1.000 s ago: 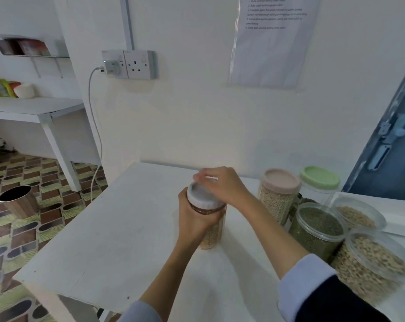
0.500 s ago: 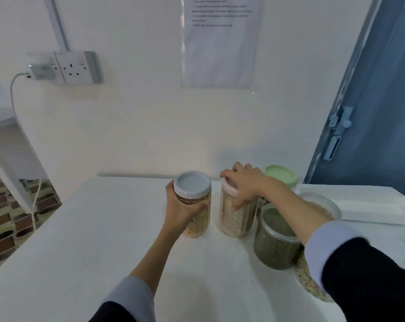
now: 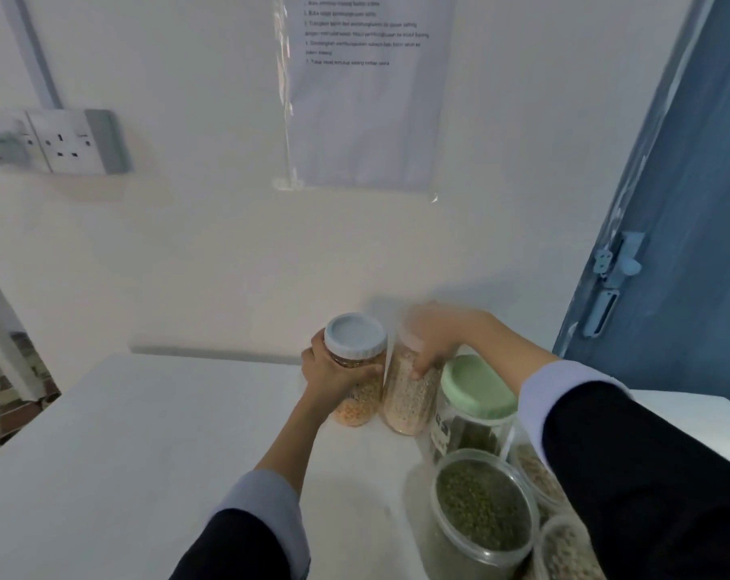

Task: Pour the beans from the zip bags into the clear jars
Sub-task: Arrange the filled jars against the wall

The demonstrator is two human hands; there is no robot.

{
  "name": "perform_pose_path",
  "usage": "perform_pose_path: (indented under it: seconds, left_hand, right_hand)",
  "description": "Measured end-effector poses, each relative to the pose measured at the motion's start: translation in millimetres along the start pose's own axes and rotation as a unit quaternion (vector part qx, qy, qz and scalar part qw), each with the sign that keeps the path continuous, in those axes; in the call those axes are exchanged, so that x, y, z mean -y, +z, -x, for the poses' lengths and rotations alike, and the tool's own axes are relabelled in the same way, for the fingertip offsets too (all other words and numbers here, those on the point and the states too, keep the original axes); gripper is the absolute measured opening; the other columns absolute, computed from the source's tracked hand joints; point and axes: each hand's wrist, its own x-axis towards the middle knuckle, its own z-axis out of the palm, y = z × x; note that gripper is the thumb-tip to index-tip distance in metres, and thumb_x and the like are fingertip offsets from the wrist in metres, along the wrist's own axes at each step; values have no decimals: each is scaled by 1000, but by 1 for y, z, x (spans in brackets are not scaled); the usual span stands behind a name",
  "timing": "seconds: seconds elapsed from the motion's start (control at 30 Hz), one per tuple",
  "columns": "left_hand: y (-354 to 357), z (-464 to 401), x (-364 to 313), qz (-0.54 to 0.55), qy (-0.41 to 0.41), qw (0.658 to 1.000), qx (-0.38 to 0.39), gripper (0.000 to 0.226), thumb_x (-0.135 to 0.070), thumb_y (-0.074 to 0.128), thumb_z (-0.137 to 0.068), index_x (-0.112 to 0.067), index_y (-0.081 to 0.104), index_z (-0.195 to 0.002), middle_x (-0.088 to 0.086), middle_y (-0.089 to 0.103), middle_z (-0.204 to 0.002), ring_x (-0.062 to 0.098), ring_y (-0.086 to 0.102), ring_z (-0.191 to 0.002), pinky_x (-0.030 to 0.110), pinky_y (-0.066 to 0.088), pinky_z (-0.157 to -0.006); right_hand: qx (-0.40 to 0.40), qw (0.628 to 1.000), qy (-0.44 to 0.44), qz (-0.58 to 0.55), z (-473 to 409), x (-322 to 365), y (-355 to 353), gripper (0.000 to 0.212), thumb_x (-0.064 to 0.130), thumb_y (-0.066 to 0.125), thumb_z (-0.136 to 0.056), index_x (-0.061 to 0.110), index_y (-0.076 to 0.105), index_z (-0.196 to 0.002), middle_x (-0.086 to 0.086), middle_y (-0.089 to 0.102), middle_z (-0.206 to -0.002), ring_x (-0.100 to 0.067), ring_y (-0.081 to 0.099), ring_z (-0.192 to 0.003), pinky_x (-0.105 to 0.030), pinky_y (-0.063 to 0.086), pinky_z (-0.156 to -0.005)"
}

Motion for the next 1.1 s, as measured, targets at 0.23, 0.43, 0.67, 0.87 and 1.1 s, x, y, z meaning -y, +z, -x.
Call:
perform_pose_path:
  seconds: [0.23, 0.43, 0.67, 0.87, 1.1]
  left_hand:
    - [34, -25, -9, -10, -12, 1000, -11, 124, -61, 76, -27, -30, 25, -136, 4, 32, -130, 25, 34, -126, 51, 40, -103]
    - [43, -38, -15, -31, -17, 999, -8, 124, -64, 77, -27, -30, 26, -135, 0, 33, -125, 24, 34, -125, 51, 41, -102]
    - [56, -51, -20, -55, -6, 998, 7, 117, -53, 88, -44, -27, 24, -138, 4, 31, -129, 27, 33, -126, 52, 38, -105]
    - [68, -61, -21, -82, 27, 996, -32, 108, -37, 89, -57, -17, 25, -141, 11, 33, -130, 31, 32, -124, 45, 31, -108]
    - [64, -57, -29, -88, -11, 996, -6, 111, -38, 88, -59, -22, 18, -143, 12, 28, -137, 32, 27, -131, 50, 30, -109]
  right_hand:
    - [-43, 998, -50, -19, -18, -38, -1, 105, 54, 85, -57, 16, 29, -138, -8, 33, -132, -26, 35, -122, -42, 40, -100]
    - [-131, 989, -70, 5, -30, -41, 8, 104, 49, 85, -56, 13, 32, -138, -10, 32, -131, -26, 33, -121, -37, 41, -98]
    - [-238, 970, -45, -15, -34, -54, 19, 95, 50, 81, -60, 9, 33, -131, -10, 29, -128, -27, 36, -116, -35, 42, -93]
    - [-274, 961, -26, -36, -41, -61, 29, 86, 56, 78, -62, 7, 41, -122, -11, 34, -124, -26, 36, -111, -33, 37, -89]
    - [-252, 965, -25, -63, -35, -59, 25, 101, 60, 78, -63, 7, 29, -134, -11, 25, -134, -28, 30, -120, -36, 35, -98]
